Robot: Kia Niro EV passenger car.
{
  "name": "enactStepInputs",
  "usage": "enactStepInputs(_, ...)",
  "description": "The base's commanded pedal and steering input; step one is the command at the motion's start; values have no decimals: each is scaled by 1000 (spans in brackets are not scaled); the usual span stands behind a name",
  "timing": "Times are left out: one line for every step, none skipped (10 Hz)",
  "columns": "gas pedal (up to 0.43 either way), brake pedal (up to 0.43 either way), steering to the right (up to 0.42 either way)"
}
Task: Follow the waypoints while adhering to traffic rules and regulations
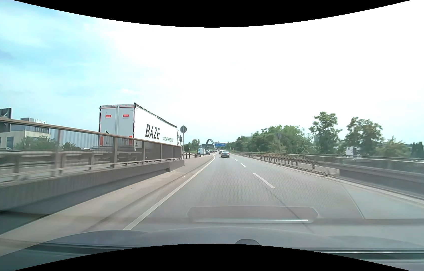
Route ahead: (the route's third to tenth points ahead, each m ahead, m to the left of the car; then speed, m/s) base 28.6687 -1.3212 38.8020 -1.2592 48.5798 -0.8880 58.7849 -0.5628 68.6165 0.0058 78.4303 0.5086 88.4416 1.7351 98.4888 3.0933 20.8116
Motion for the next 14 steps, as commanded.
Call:
enactStepInputs(138, 0, -8)
enactStepInputs(138, 0, -9)
enactStepInputs(138, 0, -9)
enactStepInputs(138, 0, -9)
enactStepInputs(138, 0, -10)
enactStepInputs(138, 0, -11)
enactStepInputs(138, 0, -12)
enactStepInputs(138, 0, -13)
enactStepInputs(138, 0, -12)
enactStepInputs(138, 0, -12)
enactStepInputs(138, 0, -13)
enactStepInputs(138, 0, -12)
enactStepInputs(138, 0, -12)
enactStepInputs(138, 0, -12)
